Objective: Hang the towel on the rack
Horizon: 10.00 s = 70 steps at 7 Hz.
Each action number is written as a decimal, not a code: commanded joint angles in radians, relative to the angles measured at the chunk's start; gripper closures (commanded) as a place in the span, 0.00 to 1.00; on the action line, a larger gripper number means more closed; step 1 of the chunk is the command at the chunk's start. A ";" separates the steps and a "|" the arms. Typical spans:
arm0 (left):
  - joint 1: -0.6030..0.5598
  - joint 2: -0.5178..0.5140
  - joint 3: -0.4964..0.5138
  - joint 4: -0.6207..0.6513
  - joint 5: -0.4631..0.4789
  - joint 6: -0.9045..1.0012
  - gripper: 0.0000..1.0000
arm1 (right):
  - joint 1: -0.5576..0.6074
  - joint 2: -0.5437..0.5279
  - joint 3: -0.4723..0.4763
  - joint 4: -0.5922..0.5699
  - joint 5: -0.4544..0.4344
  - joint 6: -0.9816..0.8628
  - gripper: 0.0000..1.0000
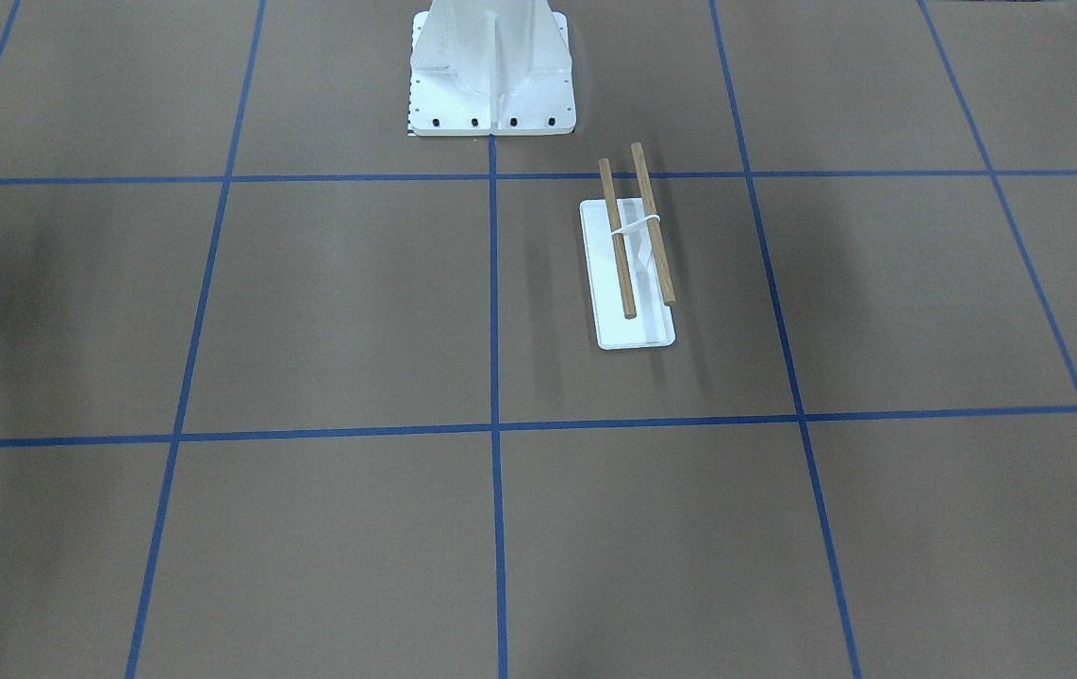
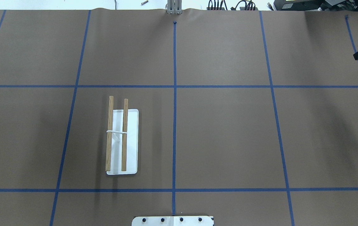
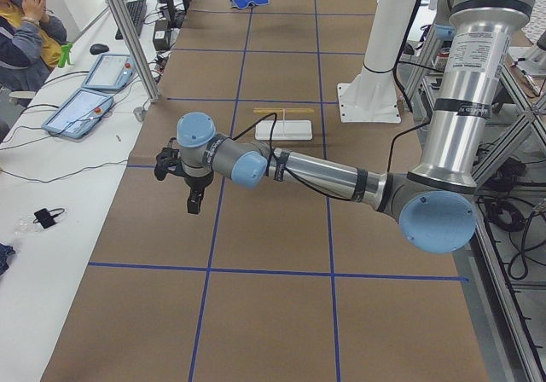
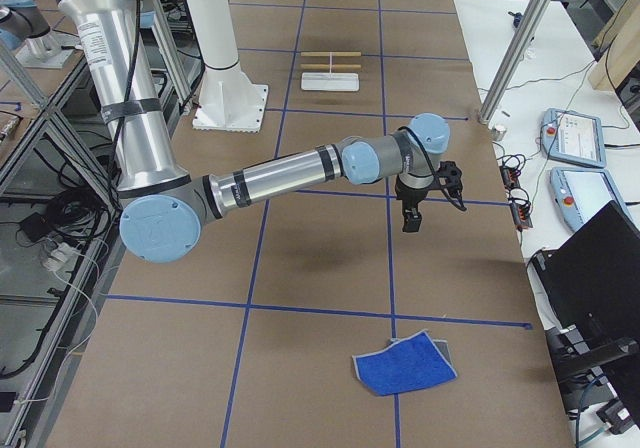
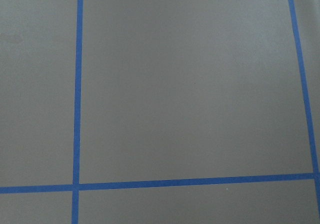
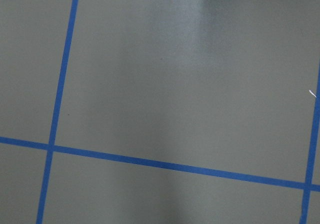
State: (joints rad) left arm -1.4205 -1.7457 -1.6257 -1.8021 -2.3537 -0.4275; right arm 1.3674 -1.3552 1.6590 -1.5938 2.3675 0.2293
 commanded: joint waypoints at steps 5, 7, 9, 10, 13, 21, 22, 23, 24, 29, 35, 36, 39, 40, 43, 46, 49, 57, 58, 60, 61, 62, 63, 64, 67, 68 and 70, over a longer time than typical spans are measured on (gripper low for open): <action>0.000 0.012 0.003 -0.003 -0.001 -0.005 0.02 | -0.027 -0.012 0.056 0.015 0.004 0.088 0.00; 0.000 0.035 0.030 -0.070 -0.001 -0.008 0.02 | -0.051 -0.088 0.050 0.183 0.006 0.090 0.00; 0.000 0.011 0.069 -0.100 0.001 -0.007 0.02 | -0.063 -0.156 -0.007 0.427 0.010 0.113 0.00; 0.000 0.015 0.060 -0.105 -0.004 -0.039 0.02 | -0.063 -0.150 -0.042 0.439 0.015 0.180 0.00; 0.000 0.023 0.053 -0.114 -0.002 -0.122 0.02 | -0.006 -0.041 -0.267 0.434 0.016 0.144 0.01; 0.000 0.025 0.052 -0.114 -0.004 -0.129 0.02 | 0.053 0.182 -0.789 0.423 -0.092 -0.330 0.32; 0.000 0.025 0.055 -0.114 -0.002 -0.145 0.02 | 0.059 0.173 -0.804 0.402 -0.094 -0.428 0.36; 0.000 0.025 0.053 -0.114 -0.002 -0.145 0.02 | 0.061 0.173 -0.805 0.373 -0.114 -0.483 0.39; 0.000 0.025 0.050 -0.114 -0.002 -0.146 0.02 | 0.046 0.173 -0.805 0.367 -0.160 -0.508 0.40; 0.000 0.020 0.052 -0.114 -0.002 -0.148 0.02 | 0.027 0.165 -0.806 0.345 -0.244 -0.582 0.62; 0.000 0.015 0.049 -0.114 -0.002 -0.157 0.02 | 0.027 0.166 -0.800 0.347 -0.232 -0.571 0.48; 0.000 0.012 0.043 -0.115 -0.004 -0.196 0.02 | 0.027 0.154 -0.800 0.347 -0.232 -0.584 0.53; 0.000 0.014 0.041 -0.115 -0.004 -0.198 0.02 | 0.029 0.143 -0.805 0.350 -0.232 -0.588 0.72; 0.000 0.014 0.043 -0.114 -0.004 -0.198 0.02 | 0.027 0.134 -0.805 0.356 -0.238 -0.588 0.75; 0.000 0.015 0.041 -0.115 -0.004 -0.200 0.02 | 0.029 0.145 -0.795 0.350 -0.235 -0.588 1.00; 0.000 0.008 0.040 -0.126 -0.006 -0.244 0.02 | 0.099 0.150 -0.690 0.254 -0.176 -0.568 1.00; 0.081 -0.070 0.061 -0.320 -0.058 -0.573 0.02 | 0.099 0.143 -0.113 -0.268 -0.119 -0.219 1.00; 0.328 -0.290 0.034 -0.773 -0.048 -1.722 0.02 | -0.280 0.523 0.286 -0.483 -0.065 0.807 1.00; 0.330 -0.313 0.029 -0.783 -0.047 -1.893 0.02 | -0.304 0.559 0.286 -0.483 -0.103 0.808 1.00; 0.353 -0.357 0.018 -0.830 -0.045 -2.207 0.02 | -0.396 0.637 0.271 -0.483 -0.212 0.858 1.00; 0.398 -0.357 -0.005 -0.829 -0.032 -2.269 0.02 | -0.437 0.681 0.257 -0.483 -0.270 0.890 1.00; 0.432 -0.357 -0.023 -0.830 0.000 -2.342 0.02 | -0.451 0.714 0.249 -0.483 -0.290 0.931 1.00; 0.469 -0.359 -0.043 -0.829 0.043 -2.437 0.02 | -0.480 0.766 0.220 -0.488 -0.333 0.952 1.00; 0.513 -0.359 -0.068 -0.826 0.077 -2.491 0.02 | -0.525 0.798 0.200 -0.488 -0.390 0.982 1.00; 0.566 -0.367 -0.106 -0.827 0.137 -2.588 0.02 | -0.593 0.892 0.116 -0.488 -0.473 1.013 1.00; 0.593 -0.368 -0.105 -0.830 0.175 -2.585 0.02 | -0.615 0.900 0.116 -0.488 -0.508 1.013 1.00; 0.595 -0.368 -0.103 -0.835 0.177 -2.581 0.02 | -0.645 0.906 0.119 -0.486 -0.531 1.013 1.00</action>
State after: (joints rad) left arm -0.8313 -2.1133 -1.7297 -2.6330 -2.1841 -3.0102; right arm 0.7423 -0.4568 1.7777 -2.0806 1.8537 1.2422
